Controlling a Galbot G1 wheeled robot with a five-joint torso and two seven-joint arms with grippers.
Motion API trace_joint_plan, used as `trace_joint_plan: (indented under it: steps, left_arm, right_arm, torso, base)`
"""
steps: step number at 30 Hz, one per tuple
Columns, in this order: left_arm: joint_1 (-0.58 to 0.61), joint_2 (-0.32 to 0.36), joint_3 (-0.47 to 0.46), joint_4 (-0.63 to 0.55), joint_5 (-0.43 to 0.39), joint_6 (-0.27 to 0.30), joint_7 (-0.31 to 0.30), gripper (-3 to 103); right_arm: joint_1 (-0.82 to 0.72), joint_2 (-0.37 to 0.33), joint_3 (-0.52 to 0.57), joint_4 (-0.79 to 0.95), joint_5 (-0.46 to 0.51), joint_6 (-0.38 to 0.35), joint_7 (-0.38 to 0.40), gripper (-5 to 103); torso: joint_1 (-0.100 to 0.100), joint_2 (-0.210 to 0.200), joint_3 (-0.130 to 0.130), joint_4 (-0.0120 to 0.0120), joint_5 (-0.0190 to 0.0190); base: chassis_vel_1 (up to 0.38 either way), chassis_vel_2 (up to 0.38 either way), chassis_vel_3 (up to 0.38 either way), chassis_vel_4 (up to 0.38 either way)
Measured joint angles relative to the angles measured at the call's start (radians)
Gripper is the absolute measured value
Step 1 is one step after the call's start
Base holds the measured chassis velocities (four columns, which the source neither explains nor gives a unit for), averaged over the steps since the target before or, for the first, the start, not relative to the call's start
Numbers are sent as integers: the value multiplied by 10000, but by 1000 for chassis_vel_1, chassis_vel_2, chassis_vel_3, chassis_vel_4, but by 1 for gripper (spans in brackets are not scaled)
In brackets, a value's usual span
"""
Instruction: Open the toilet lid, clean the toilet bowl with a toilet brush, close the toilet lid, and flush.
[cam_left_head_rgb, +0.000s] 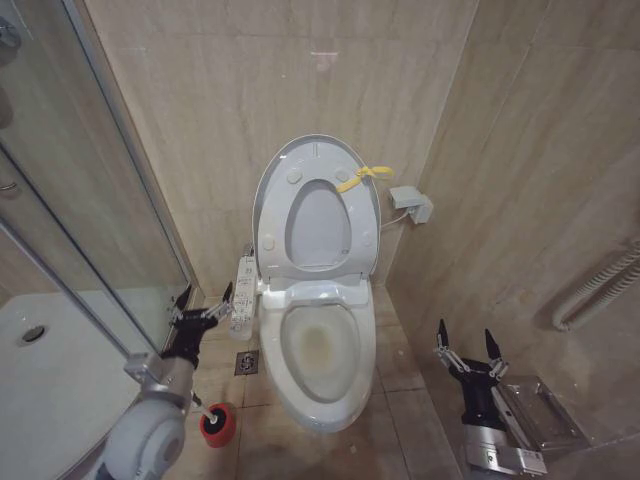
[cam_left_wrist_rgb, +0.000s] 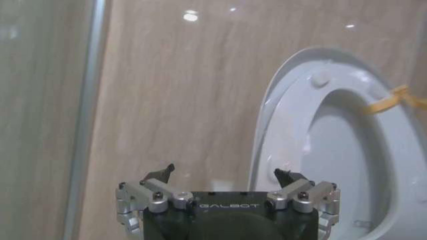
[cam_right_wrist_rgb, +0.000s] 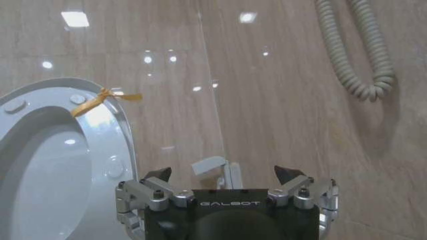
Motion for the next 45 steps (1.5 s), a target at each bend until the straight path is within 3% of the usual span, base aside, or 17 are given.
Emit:
trace_joint_plan:
  steps: [4,7,20,35,45]
  left_arm:
    - [9,364,-497,-234,-89,109,350,100]
    - [294,475,-942,-322,-93,-147,590,100]
    - [855,466,-2190,-165,-153,-597,865,100]
    - [1009,31,-2245,11,-18,-843,1036,100]
    - [922,20,-2298,198,8,-855,1066,100]
  right_arm:
    - [36,-22,-10,153,-145,-46,-56,100]
    - [61,6,-43,288,-308,-51,-275,100]
    - [102,-20,-60,382,-81,141,-785,100]
    - [159,-361,-29,318,-18,113,-341,100]
    - [347,-441,-62,140,-34,29,-234,100]
  torso:
    - [0,0,0,0,-1]
    - [0,0,1,3,-2]
    - [-2,1,-1,1,-1]
    - [15,-4,6,0,-1]
    - [-5,2,-3,-2,1]
  base:
    - [0,0,0,0]
    - [0,0,0,0]
    - [-28,19,21,-19]
    - [-180,188,185,-196]
    - [0,-3,-15,-5]
